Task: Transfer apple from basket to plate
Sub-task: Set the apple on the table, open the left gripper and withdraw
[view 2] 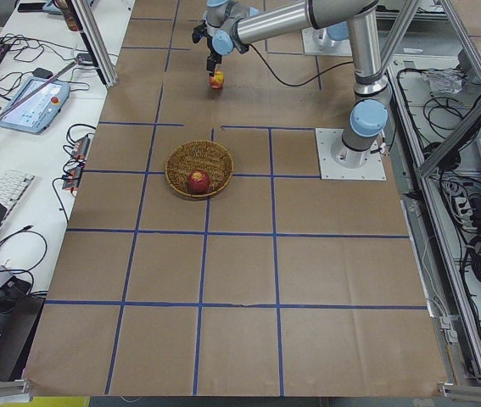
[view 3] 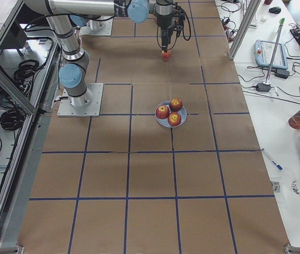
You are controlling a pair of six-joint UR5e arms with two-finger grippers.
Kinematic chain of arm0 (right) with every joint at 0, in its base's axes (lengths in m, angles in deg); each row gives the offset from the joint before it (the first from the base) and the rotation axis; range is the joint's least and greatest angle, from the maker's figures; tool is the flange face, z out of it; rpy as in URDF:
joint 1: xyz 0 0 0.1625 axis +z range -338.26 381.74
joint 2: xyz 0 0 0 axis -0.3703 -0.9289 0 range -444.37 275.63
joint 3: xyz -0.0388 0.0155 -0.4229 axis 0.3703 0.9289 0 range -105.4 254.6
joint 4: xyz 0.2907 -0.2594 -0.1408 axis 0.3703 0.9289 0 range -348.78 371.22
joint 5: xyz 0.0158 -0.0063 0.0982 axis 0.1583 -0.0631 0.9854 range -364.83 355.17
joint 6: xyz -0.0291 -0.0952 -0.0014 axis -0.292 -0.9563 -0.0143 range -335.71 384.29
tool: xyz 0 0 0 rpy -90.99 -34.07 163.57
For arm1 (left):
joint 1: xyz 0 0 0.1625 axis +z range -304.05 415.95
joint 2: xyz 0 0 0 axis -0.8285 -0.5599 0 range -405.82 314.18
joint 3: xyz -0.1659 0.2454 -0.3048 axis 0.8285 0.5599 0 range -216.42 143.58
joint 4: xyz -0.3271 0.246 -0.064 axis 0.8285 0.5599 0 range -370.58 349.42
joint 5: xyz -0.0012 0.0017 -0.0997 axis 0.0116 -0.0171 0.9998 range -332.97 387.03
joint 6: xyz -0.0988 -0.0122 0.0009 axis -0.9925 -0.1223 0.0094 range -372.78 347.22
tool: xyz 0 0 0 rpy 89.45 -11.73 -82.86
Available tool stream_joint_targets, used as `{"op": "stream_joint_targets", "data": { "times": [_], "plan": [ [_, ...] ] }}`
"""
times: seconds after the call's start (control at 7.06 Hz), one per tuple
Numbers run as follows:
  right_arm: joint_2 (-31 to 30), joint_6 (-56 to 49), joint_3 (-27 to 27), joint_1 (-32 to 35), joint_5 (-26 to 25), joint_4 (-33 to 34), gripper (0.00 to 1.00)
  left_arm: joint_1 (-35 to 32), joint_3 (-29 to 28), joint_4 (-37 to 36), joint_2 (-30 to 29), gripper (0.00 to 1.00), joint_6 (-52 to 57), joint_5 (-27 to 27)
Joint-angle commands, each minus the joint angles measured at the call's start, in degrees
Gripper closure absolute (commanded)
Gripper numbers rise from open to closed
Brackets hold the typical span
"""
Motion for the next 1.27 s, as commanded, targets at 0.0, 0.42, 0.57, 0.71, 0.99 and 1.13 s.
{"op": "stream_joint_targets", "data": {
  "times": [0.0,0.42,0.57,0.71,0.99,1.13],
  "plan": [
    [0.0,0.1,0.0,0.2,0.0,0.2,0.00,4.7,0.2,13.9,12.7,0.01,1.7,-0.1],
    [0.4,1.7,0.8,0.9,-0.1,0.4,0.00,16.3,0.7,30.8,28.9,0.01,13.6,0.3],
    [1.3,4.1,1.5,2.0,0.0,0.3,0.00,19.3,1.3,35.5,32.6,0.01,13.8,0.5],
    [2.5,7.5,2.1,5.1,-0.1,0.9,0.00,21.6,1.7,35.7,34.3,0.01,13.9,0.7],
    [8.2,17.1,3.6,13.7,-0.2,7.2,0.00,22.4,2.9,35.2,34.6,0.01,14.2,0.5],
    [10.9,21.2,4.4,17.3,-0.3,9.4,0.00,22.4,2.9,35.2,34.7,0.01,14.1,0.5]
  ]
}}
